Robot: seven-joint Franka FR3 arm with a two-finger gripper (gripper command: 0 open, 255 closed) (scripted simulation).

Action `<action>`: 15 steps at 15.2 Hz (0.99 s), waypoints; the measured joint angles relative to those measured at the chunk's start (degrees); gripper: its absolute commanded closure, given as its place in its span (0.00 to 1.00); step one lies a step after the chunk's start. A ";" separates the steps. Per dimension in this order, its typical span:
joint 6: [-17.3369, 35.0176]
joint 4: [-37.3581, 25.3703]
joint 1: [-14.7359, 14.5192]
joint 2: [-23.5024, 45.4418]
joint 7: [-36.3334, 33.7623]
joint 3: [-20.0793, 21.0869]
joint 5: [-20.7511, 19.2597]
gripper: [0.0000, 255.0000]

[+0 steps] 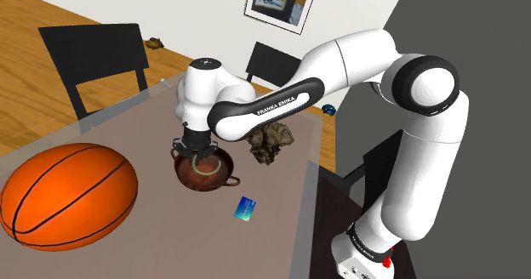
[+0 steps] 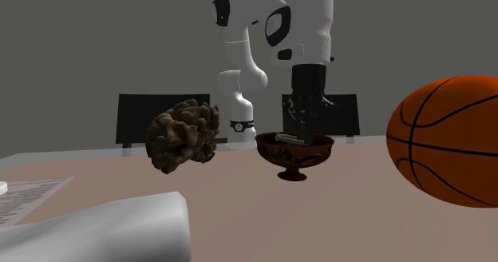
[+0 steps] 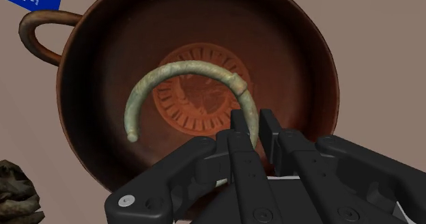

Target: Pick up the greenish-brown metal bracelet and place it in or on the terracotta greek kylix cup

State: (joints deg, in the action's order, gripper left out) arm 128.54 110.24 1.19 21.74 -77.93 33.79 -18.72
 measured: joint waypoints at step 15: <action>-5.55 -2.20 1.11 -4.16 2.18 1.69 3.43 0.00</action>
State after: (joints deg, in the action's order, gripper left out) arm 122.98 108.04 2.30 17.58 -75.75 35.48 -15.29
